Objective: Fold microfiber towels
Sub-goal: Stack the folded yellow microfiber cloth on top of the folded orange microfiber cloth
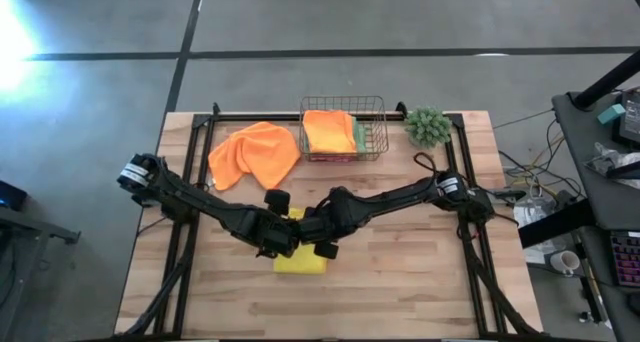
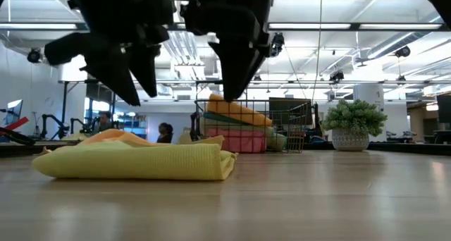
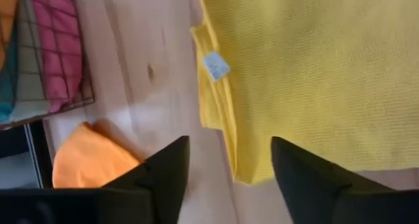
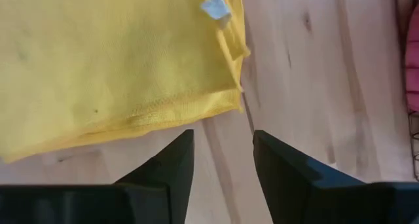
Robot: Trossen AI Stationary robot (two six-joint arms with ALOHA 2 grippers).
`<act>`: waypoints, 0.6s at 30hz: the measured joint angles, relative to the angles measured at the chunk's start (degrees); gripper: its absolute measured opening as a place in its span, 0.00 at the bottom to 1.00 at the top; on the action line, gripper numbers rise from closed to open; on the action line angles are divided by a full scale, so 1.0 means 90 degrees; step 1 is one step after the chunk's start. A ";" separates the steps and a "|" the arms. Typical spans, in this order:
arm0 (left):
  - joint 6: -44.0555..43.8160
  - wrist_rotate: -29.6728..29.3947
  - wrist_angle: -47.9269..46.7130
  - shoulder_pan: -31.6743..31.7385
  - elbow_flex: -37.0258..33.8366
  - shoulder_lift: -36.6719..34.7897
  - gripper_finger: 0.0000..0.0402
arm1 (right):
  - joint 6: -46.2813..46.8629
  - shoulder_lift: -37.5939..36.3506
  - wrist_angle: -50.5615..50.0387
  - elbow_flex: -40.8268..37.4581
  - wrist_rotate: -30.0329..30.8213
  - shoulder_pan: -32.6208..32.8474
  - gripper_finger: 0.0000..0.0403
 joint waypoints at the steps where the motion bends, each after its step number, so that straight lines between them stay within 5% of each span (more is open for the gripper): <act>1: -0.0102 0.0012 -0.0081 0.0001 0.0040 -0.0038 0.52 | -0.0001 -0.0025 0.0033 0.0000 -0.0006 0.0016 0.37; 9: -0.1836 0.0706 -0.0668 -0.0246 0.0122 -0.0820 0.59 | -0.0056 -0.0142 0.0083 -0.0027 -0.0400 0.0324 0.33; 18: -0.3419 0.0844 -0.0442 -0.1648 0.0113 -0.1110 0.59 | 0.0064 -0.0142 0.0353 -0.0053 -0.0456 0.0934 0.34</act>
